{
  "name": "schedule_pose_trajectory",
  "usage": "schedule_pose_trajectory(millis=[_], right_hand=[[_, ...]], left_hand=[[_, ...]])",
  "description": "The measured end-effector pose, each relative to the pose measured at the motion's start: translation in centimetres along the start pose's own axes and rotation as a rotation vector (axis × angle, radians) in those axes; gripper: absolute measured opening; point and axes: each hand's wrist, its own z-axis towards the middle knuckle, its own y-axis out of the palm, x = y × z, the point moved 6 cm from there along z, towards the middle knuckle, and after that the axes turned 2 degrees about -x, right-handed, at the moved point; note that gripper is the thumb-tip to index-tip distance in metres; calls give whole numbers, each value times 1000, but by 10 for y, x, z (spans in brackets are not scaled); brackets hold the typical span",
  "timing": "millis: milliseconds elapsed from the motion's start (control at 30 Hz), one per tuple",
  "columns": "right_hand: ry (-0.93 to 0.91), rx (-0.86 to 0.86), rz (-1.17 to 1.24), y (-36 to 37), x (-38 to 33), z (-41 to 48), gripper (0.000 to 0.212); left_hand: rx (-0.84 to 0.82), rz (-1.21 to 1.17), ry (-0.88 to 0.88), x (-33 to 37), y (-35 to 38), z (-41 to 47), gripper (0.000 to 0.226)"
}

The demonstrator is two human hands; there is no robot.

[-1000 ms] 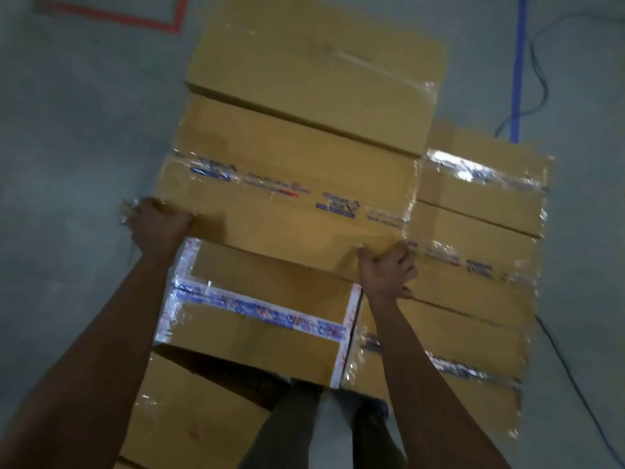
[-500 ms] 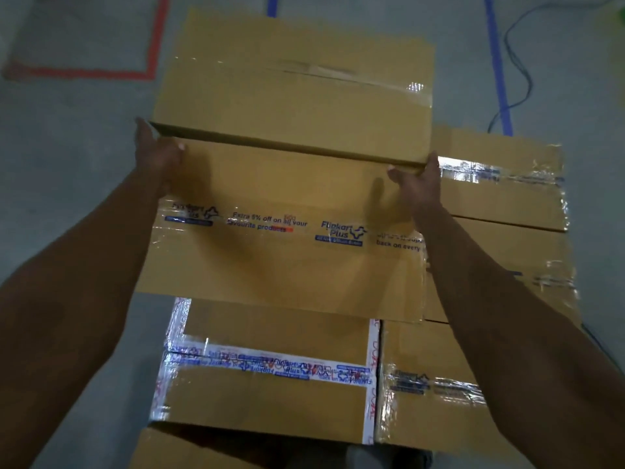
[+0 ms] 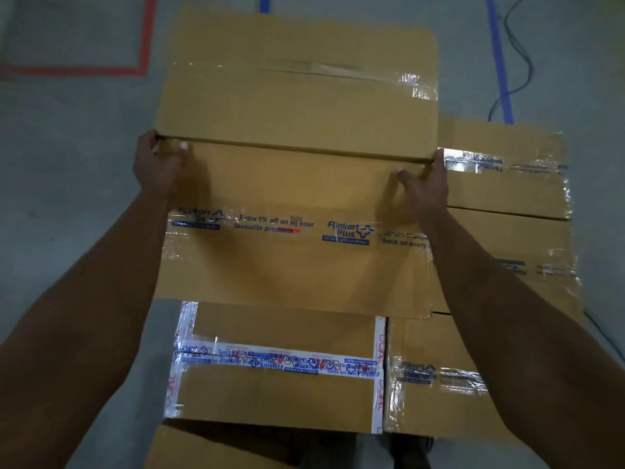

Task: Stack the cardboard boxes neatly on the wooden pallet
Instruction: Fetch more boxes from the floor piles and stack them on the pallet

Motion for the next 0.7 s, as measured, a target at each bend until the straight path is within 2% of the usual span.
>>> schedule_pose_trajectory(millis=[167,400,467,500,567,700], right_hand=[[-63,49,-97,0,2,-4,89],[-114,75,-209,4,4,-4,87],[-106,74,-241,5,2,-4,86],[-111,67,-253,5,2,-4,86],[-137,58,-299,6,1,-7,84],[-292,100,-498,15,-13,-26,70]], left_hand=[[61,121,46,1,3,3,62],[63,316,108,2,12,0,74],[90,416,184,10,18,-11,67],[92,474,276,16,25,-18,63],[-1,582,476,27,37,-29,64],[-244,656,642,47,51,-46,79]])
